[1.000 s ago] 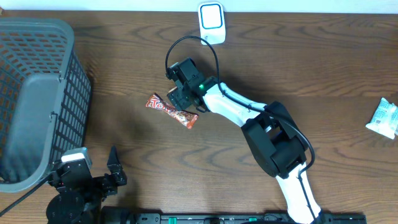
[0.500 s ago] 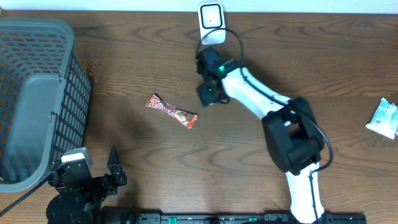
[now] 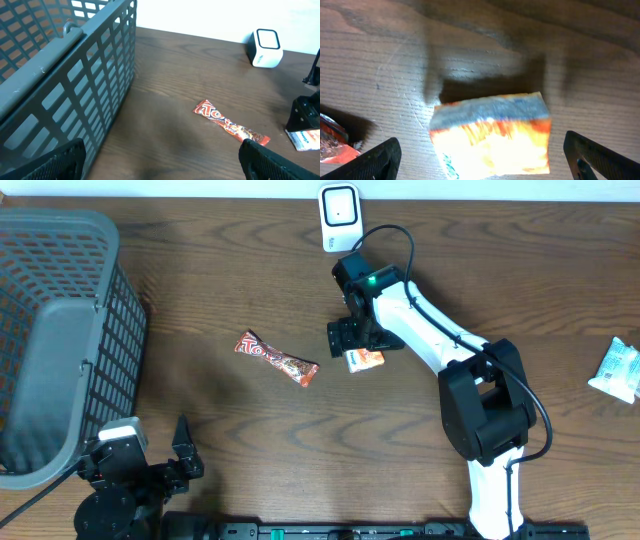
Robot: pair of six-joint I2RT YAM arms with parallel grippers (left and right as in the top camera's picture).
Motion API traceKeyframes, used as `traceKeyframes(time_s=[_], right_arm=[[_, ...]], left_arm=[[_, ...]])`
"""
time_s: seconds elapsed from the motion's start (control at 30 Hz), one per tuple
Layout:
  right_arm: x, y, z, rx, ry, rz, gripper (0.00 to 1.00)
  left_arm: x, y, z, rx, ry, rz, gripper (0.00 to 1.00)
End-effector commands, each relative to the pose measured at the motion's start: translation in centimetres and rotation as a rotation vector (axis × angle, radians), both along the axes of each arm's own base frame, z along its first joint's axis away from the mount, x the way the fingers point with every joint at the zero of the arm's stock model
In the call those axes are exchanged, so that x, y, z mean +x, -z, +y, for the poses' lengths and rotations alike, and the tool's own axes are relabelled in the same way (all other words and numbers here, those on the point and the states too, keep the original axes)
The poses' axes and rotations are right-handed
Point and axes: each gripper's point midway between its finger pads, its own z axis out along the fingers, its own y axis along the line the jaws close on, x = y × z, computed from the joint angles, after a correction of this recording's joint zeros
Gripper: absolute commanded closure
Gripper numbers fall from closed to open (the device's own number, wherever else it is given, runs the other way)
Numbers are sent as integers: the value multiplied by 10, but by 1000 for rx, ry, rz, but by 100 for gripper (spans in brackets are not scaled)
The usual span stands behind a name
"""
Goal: Scan the item barcode
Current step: 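Grasp the orange tissue pack with the right gripper and lift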
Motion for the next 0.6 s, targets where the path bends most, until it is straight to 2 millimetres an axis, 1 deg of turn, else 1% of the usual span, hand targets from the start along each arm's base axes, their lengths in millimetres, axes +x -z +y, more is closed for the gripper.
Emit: traceKeyframes(time_s=[0.0,0.07,0.1,0.3,0.47,0.57], right_arm=[[-9,-11,0,17,-54,29,1],[-11,-10,-7,-21,-170,26,1],[-10,-10,-7,-25,-189,23,1],[-8,-8,-5,-14,-188,18,1],[1,5,-4,-8,-177,5,1],[3,12,-3,-10,-177,9,1]], left_arm=[[0,0,-1,-5,5,-4,2],[0,0,-1,-5,5,-4,2],[0,-1,-1,-5,5,-5,2],[0,-1,-1,-5,5,-5,2],[0,-1,-1,-5,5,-5,2],[0,-1,-1,-5,5,-5,2]])
